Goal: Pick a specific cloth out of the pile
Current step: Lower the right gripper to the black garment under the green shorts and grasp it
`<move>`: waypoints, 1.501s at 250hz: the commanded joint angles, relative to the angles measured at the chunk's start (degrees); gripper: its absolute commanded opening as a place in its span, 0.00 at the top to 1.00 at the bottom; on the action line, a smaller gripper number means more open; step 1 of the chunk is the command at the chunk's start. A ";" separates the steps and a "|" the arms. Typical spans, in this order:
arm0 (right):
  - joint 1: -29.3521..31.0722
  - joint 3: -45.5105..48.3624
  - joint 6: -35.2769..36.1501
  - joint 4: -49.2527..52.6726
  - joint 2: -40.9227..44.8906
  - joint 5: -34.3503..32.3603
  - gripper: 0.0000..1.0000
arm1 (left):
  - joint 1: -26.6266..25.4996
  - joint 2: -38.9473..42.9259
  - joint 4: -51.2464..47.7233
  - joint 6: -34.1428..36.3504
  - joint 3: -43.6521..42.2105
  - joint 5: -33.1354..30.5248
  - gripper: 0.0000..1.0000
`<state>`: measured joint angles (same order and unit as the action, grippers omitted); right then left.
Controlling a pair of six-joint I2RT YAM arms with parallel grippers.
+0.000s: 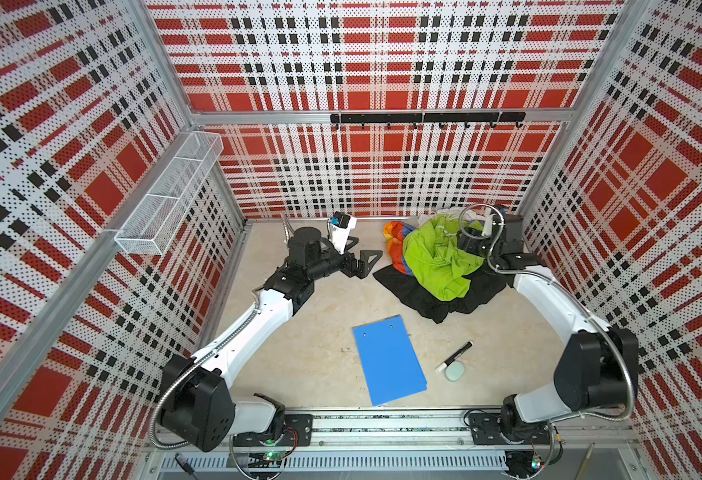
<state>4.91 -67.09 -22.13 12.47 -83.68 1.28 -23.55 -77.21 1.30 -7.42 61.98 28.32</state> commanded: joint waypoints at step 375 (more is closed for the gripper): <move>-18.09 28.41 -7.66 -17.45 -1.56 16.81 0.81 | -1.86 -1.55 0.46 -0.49 1.13 1.39 0.01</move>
<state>-13.39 -37.30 -31.07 -4.73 -89.65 21.12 -25.06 -78.91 1.61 -8.51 61.98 30.00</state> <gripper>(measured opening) 0.262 0.992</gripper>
